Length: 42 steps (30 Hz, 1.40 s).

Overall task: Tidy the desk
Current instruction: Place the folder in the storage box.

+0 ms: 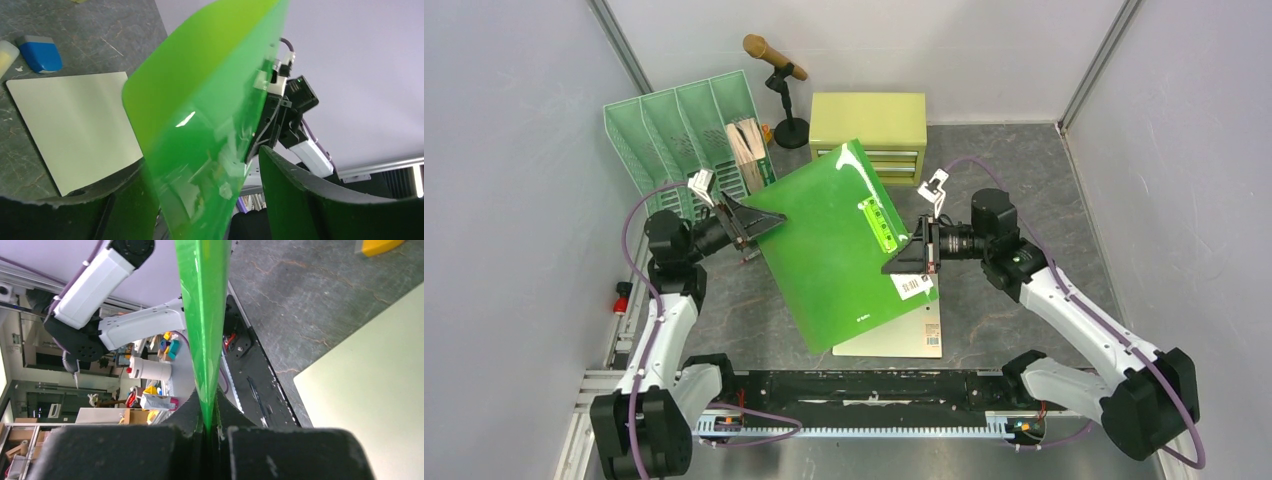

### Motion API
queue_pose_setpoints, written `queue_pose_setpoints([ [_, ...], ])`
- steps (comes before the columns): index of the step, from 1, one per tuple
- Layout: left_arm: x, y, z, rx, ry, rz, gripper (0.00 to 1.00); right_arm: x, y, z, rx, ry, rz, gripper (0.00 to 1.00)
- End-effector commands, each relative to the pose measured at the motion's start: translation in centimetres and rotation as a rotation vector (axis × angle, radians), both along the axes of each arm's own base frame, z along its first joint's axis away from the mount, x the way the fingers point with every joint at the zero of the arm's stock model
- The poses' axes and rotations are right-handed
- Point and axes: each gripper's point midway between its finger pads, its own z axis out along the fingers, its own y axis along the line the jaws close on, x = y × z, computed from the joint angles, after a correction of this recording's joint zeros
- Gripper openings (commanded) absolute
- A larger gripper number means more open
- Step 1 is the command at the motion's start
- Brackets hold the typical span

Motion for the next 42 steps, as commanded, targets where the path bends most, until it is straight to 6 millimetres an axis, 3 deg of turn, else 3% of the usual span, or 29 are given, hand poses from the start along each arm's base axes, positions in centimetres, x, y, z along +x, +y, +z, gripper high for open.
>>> queue_pose_setpoints([
  [1, -2.5, -0.7, 1.8, 0.001, -0.093, -0.08, 0.72, 0.4, -0.4, -1.3, -0.086, -0.035, -0.001, 0.0],
  [7, -3.5, -1.0, 1.2, 0.038, -0.083, -0.137, 0.66, 0.9, -2.0, -3.3, -0.276, -0.069, -0.001, 0.0],
  [16, -5.3, -1.0, -0.9, 0.136, -0.051, -0.212, 0.62, 0.0, -3.5, -4.6, -0.342, -0.075, 0.058, 0.0],
  [28, -6.2, -1.3, -1.7, 0.156, -0.061, -0.237, 0.57, 0.1, -4.5, -4.3, -0.363, -0.081, 0.101, 0.0],
  [32, -6.0, -1.4, -1.1, 0.158, -0.077, -0.246, 0.47, 0.0, -4.6, -4.5, -0.37, -0.08, 0.11, 0.0],
  [39, -5.7, -1.4, -1.0, 0.16, -0.071, -0.235, 0.11, 0.1, -4.6, -5.0, -0.382, -0.075, 0.112, 0.01],
  [42, -5.5, -1.4, -1.0, 0.161, -0.068, -0.227, 0.03, 0.5, -4.8, -5.1, -0.403, -0.086, 0.1, 0.06],
])
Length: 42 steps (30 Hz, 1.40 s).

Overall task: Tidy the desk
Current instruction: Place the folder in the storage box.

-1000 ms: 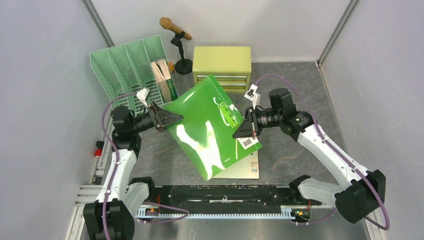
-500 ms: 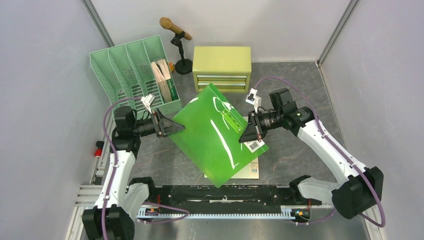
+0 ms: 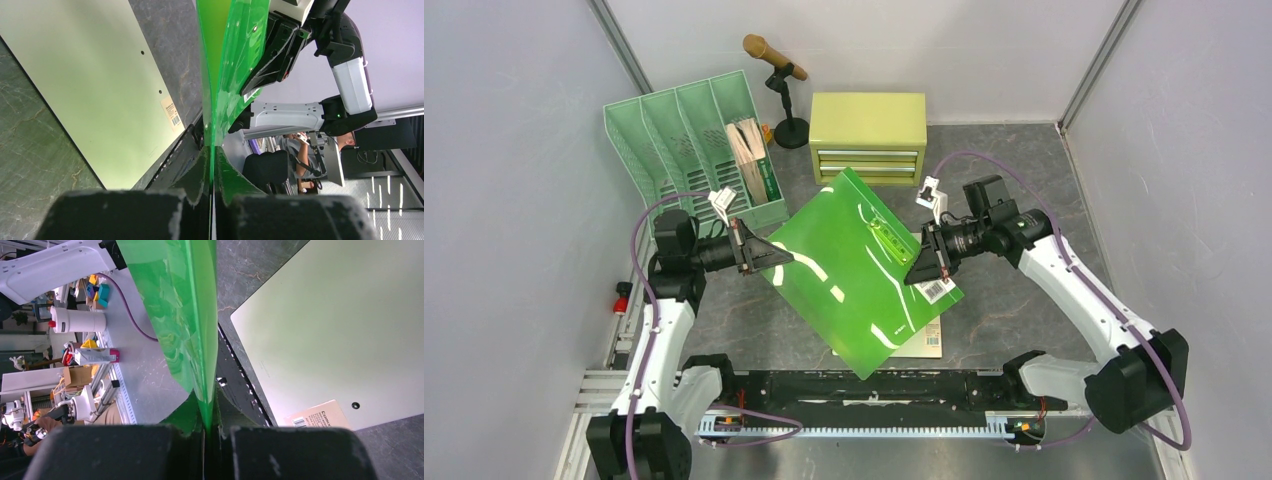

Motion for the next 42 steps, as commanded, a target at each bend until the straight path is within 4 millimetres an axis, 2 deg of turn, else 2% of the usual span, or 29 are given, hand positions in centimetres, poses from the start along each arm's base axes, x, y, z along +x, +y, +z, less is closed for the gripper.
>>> queue_pose_setpoints([
  [1, 0.2, -0.1, 2.4, 0.004, -0.099, -0.021, 0.02, 0.7, -0.4, -0.1, -0.053, -0.028, -0.013, 0.08],
  [4, 0.3, -0.1, 2.4, 0.005, -0.098, -0.015, 0.02, 1.1, -0.6, -0.2, -0.068, -0.032, -0.027, 0.16],
  [5, 0.4, -0.1, 2.4, 0.005, -0.094, -0.01, 0.02, 1.2, -0.6, -0.1, -0.067, -0.038, -0.029, 0.21],
  [9, 1.0, 0.0, 2.8, -0.004, -0.09, 0.011, 0.02, 2.5, -1.2, 0.7, -0.087, -0.091, -0.076, 0.6],
  [12, 1.5, 0.0, 3.6, -0.016, -0.099, 0.024, 0.02, 3.7, -2.0, 1.4, -0.109, -0.137, -0.126, 0.78],
  [18, 2.4, 0.0, 5.0, -0.036, -0.115, 0.032, 0.02, 5.5, -3.7, 3.1, -0.136, -0.239, -0.217, 0.97],
  [23, 2.8, 0.0, 6.2, -0.04, -0.126, 0.019, 0.02, 6.8, -4.9, 4.7, -0.155, -0.322, -0.297, 0.98],
  [31, 4.1, 0.1, 8.3, -0.044, -0.146, 0.016, 0.02, 8.3, -6.9, 5.1, -0.22, -0.365, -0.428, 0.98],
  [36, 5.9, 0.2, 10.5, -0.041, -0.179, 0.024, 0.02, 8.2, -7.5, 3.8, -0.25, -0.332, -0.473, 0.98],
  [42, 8.5, 0.3, 13.2, 0.001, -0.21, 0.013, 0.02, 7.2, -7.3, 1.7, -0.237, -0.278, -0.472, 0.98],
])
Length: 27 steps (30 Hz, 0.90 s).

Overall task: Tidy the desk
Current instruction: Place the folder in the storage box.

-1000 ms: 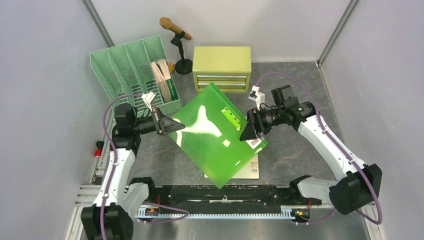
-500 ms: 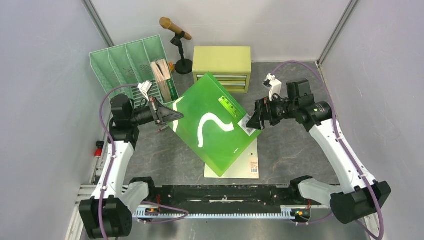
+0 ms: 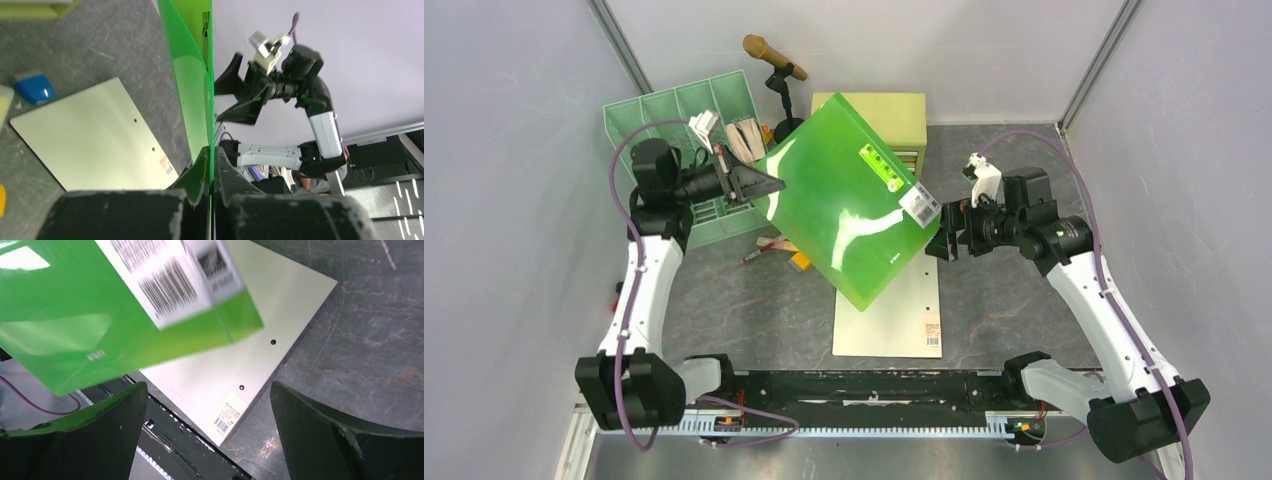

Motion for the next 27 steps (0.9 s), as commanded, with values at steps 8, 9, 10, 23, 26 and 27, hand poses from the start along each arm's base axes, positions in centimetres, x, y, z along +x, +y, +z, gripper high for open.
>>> queue_pose_setpoints([
  [8, 5.3, 1.9, 3.5, 0.262, -0.065, 0.155, 0.02, -0.6, 0.4, -2.0, 0.049, 0.032, -0.016, 0.98],
  [9, 5.6, 2.2, 3.3, 0.282, -0.06, 0.18, 0.02, -0.7, 0.4, -2.2, 0.05, 0.035, -0.016, 0.98],
  [10, 6.0, 2.6, 3.3, 0.3, -0.061, 0.211, 0.02, -0.8, 0.4, -2.3, 0.052, 0.037, -0.016, 0.98],
  [23, 7.1, 7.7, 6.9, 0.388, -0.195, 0.652, 0.02, -1.2, 0.7, -3.8, 0.06, 0.066, 0.008, 0.98],
  [26, 6.7, 9.0, 7.9, 0.419, -0.233, 0.731, 0.02, -1.3, 0.8, -4.2, 0.057, 0.076, 0.015, 0.98],
  [27, 6.5, 9.4, 8.2, 0.429, -0.246, 0.758, 0.02, -1.4, 0.8, -4.3, 0.058, 0.078, 0.018, 0.98],
])
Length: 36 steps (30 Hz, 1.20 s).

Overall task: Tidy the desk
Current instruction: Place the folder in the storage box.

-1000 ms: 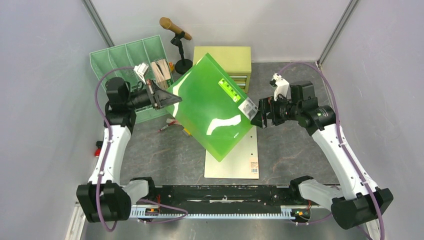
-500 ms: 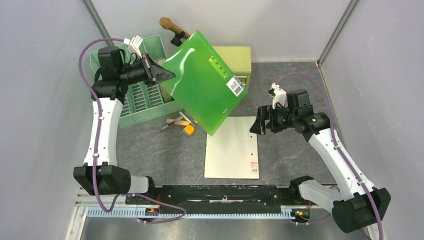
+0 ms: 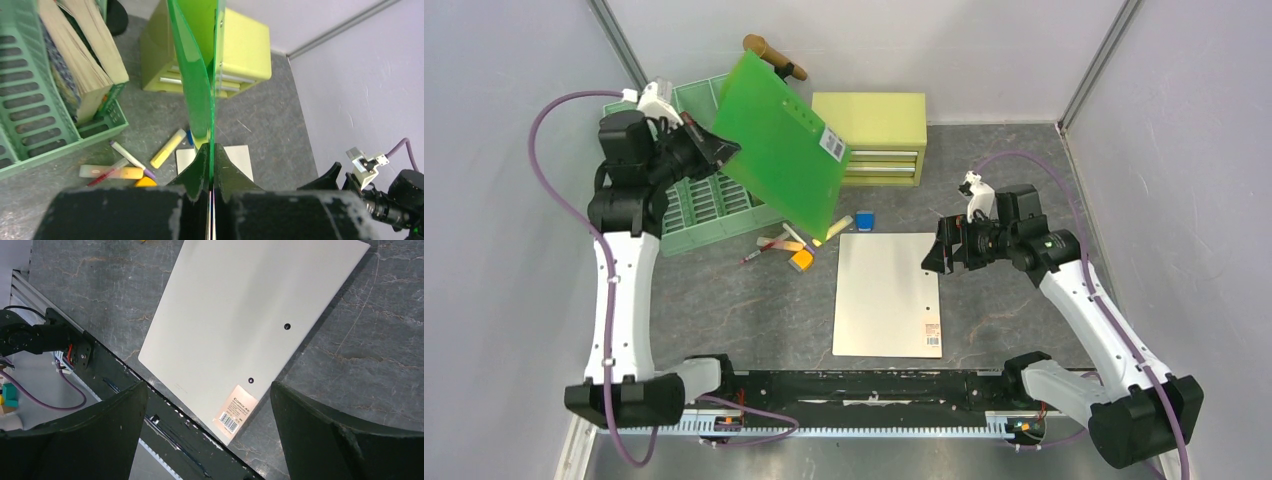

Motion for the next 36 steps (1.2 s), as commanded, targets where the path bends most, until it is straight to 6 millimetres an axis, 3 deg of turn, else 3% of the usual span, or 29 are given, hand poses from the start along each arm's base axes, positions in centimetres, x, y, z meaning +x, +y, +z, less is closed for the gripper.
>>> queue_pose_setpoints([
  [1, -0.3, 2.4, 4.8, 0.086, -0.201, 0.135, 0.02, 0.2, 0.4, 0.1, 0.02, -0.024, 0.029, 0.98],
  [11, -1.3, 6.6, 7.7, 0.187, -0.258, 0.366, 0.02, -0.2, 0.7, -0.6, 0.023, -0.003, 0.06, 0.99],
  [19, -2.7, 8.8, 10.7, 0.235, -0.337, 0.484, 0.02, -1.2, 0.8, -2.1, 0.041, 0.042, 0.064, 0.99],
  [26, -4.1, 10.2, 13.7, 0.312, -0.421, 0.549, 0.02, -1.3, 0.9, -2.1, 0.047, 0.046, 0.065, 0.99],
  [36, -4.9, 12.8, 13.7, 0.453, -0.413, 0.653, 0.02, -1.3, 0.9, -2.1, 0.048, 0.049, 0.066, 0.99],
])
